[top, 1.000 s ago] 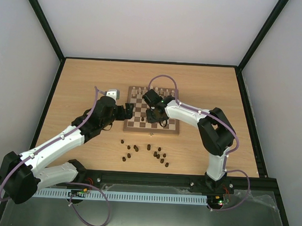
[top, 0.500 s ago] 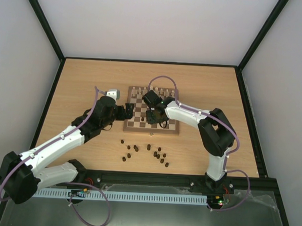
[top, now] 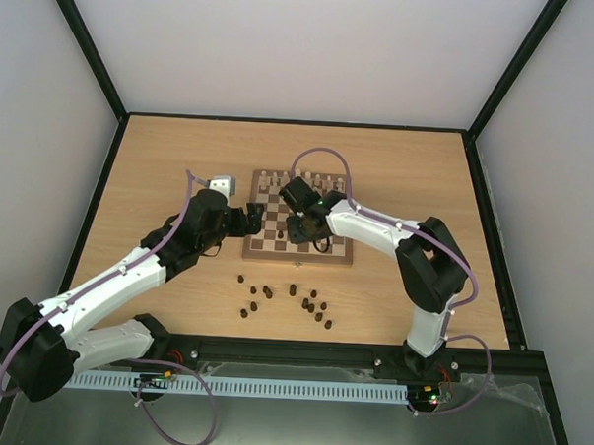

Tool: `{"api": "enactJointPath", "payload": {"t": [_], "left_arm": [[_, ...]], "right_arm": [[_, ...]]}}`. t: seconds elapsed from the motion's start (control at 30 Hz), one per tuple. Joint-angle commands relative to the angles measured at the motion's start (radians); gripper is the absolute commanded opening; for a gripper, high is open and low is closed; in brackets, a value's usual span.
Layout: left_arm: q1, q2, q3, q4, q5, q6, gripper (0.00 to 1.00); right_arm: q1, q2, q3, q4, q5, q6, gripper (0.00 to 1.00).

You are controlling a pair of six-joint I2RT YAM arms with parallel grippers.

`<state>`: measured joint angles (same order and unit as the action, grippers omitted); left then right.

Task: Set up the chess pieces on the board
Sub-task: Adjust the chess piece on the chessboard, then pick up the chess piece at the center of the board.

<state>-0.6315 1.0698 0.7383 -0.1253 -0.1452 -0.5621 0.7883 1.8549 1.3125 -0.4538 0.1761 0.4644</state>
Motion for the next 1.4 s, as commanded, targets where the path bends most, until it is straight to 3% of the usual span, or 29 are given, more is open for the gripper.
{"api": "enactJointPath", "payload": {"t": [0.0,0.13,0.67,0.87,1.37], "left_arm": [[0.006,0.001,-0.013,0.013,-0.008,-0.006,1.0],[0.01,-0.005,-0.013,0.009,-0.016,-0.007,1.0],[0.019,0.038,-0.01,0.022,0.013,-0.008,1.0],[0.019,0.041,-0.011,0.023,0.022,-0.006,1.0],[0.019,0.037,-0.018,0.023,0.018,-0.005,0.99]], "right_arm": [[0.021,-0.075,-0.02,-0.066,0.02,0.012,0.36],[0.034,-0.129,-0.047,-0.068,0.02,0.019,0.42],[0.123,-0.539,-0.411,-0.112,-0.007,0.152,0.44],[0.144,-0.496,-0.468,-0.048,-0.043,0.163,0.44],[0.216,-0.327,-0.435,-0.004,-0.061,0.153,0.39]]}}
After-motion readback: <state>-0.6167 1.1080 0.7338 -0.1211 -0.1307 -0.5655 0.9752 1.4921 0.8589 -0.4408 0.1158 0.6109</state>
